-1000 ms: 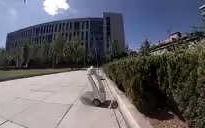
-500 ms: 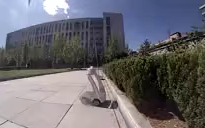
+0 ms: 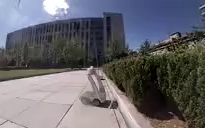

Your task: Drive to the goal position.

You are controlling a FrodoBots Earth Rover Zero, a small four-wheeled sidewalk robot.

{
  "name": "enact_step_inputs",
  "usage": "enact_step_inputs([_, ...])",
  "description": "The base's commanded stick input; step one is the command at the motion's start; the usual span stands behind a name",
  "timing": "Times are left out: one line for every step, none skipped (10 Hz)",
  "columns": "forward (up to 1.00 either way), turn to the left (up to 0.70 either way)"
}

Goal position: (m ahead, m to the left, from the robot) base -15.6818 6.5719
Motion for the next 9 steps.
enact_step_inputs([0.01,0.00])
enact_step_inputs([0.04,0.00])
enact_step_inputs([0.04,0.00])
enact_step_inputs([0.02,0.00])
enact_step_inputs([0.00,0.00])
enact_step_inputs([0.04,0.00])
enact_step_inputs([0.01,0.00])
enact_step_inputs([0.00,0.00])
enact_step_inputs([0.00,0.00])
